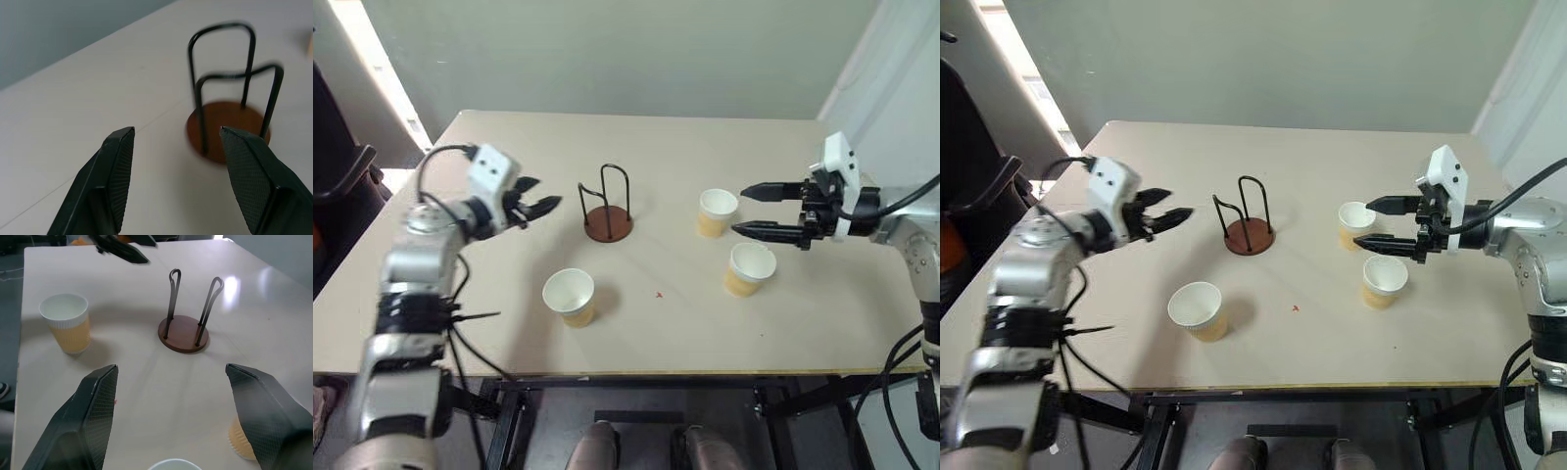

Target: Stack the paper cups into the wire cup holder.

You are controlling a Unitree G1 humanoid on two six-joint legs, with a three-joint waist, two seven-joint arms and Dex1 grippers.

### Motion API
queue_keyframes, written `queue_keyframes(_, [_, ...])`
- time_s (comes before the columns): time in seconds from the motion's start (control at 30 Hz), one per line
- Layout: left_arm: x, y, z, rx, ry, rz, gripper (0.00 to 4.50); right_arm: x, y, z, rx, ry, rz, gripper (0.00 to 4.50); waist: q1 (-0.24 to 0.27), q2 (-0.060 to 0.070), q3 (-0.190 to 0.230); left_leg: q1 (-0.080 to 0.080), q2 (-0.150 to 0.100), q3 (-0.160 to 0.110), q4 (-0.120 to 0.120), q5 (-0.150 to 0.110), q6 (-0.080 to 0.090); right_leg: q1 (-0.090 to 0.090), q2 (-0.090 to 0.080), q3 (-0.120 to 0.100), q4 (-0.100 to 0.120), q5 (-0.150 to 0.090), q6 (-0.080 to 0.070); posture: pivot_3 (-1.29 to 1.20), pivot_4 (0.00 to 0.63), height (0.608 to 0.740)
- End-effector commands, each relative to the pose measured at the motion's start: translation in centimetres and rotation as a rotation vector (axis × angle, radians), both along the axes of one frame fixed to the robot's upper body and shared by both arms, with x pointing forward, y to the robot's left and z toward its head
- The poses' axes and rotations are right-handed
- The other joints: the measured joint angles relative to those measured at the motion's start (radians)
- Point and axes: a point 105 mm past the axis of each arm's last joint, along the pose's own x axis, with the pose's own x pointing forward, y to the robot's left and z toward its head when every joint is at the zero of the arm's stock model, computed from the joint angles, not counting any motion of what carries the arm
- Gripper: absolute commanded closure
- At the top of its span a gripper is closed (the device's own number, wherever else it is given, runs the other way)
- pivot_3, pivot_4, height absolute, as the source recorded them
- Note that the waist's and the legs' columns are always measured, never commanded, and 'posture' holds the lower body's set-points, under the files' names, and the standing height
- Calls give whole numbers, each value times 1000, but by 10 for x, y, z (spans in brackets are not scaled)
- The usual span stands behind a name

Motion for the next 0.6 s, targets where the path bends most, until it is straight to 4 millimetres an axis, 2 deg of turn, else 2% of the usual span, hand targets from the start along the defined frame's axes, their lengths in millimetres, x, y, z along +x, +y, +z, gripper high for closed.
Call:
queue_keyframes(0.03, [7,1,7,41,-26,-15,1548,-7,0,13,30,-53,-16,862,-5,0,0,0,0,0,0,0,0,0,0,1,0,0,0,0,150,740])
queue_keyframes(0.2, [22,-7,10,17,-12,-23,1548,-13,-3,12,38,-51,-46,862,-1,0,0,0,0,0,0,1,-1,0,1,0,0,-2,4,0,150,740])
queue_keyframes(0.4, [30,-32,7,11,14,-103,1548,-15,-6,12,46,-56,-72,862,4,0,0,-1,-1,1,2,0,2,2,1,1,-1,-1,7,0,150,740])
queue_keyframes(0.6, [41,-40,6,67,-6,-76,1548,-17,-8,11,50,-61,-92,862,5,0,0,-1,-1,2,3,0,3,2,1,1,-1,-1,9,0,150,740])
